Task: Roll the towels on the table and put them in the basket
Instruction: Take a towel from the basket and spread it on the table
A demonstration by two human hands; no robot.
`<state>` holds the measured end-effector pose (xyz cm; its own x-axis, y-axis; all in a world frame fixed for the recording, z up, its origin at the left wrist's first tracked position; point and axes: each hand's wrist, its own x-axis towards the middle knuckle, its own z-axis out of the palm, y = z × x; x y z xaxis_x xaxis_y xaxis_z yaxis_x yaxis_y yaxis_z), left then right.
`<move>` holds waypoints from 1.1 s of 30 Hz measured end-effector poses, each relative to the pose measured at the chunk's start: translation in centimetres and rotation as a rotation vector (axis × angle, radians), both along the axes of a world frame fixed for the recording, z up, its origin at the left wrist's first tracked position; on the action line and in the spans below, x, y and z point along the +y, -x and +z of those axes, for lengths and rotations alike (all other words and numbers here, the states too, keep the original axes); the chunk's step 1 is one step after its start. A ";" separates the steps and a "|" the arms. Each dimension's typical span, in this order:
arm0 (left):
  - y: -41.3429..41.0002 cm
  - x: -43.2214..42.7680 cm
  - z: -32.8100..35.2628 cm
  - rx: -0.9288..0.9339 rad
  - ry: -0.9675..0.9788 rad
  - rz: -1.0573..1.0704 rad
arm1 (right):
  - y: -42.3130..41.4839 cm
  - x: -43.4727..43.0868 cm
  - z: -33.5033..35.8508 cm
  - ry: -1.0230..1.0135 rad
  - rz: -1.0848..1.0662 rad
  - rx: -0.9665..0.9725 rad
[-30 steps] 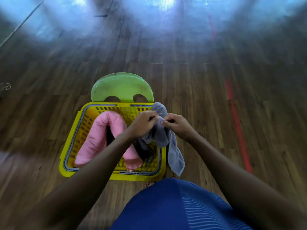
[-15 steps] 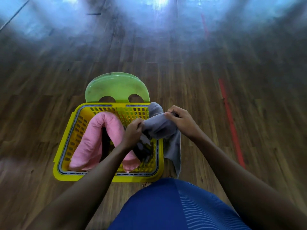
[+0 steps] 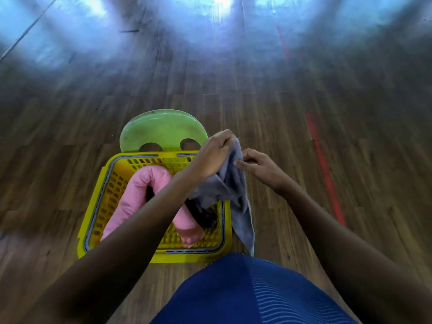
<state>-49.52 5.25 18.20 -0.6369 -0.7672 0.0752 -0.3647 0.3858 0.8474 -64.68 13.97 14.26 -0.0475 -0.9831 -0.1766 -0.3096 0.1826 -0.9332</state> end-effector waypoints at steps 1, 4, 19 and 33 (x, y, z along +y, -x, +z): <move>0.1 -0.2 0.2 -0.004 0.003 -0.018 | -0.1 -0.2 0.7 0.028 -0.014 -0.022; -0.7 -0.7 -0.5 -0.047 0.018 -0.058 | 0.4 -0.4 2.2 0.095 -0.048 -0.086; -2.3 -1.5 -0.1 -0.067 0.272 0.239 | 4.7 0.6 4.0 0.186 -0.302 0.113; 2.7 -2.9 7.3 -0.066 0.440 -0.047 | 3.6 -1.0 9.6 0.397 -0.243 -0.042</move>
<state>-52.24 2.32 25.48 -0.6846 -0.6414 0.3464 -0.3857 0.7219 0.5745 -68.31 12.92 23.90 -0.2860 -0.9362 0.2043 -0.2627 -0.1285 -0.9563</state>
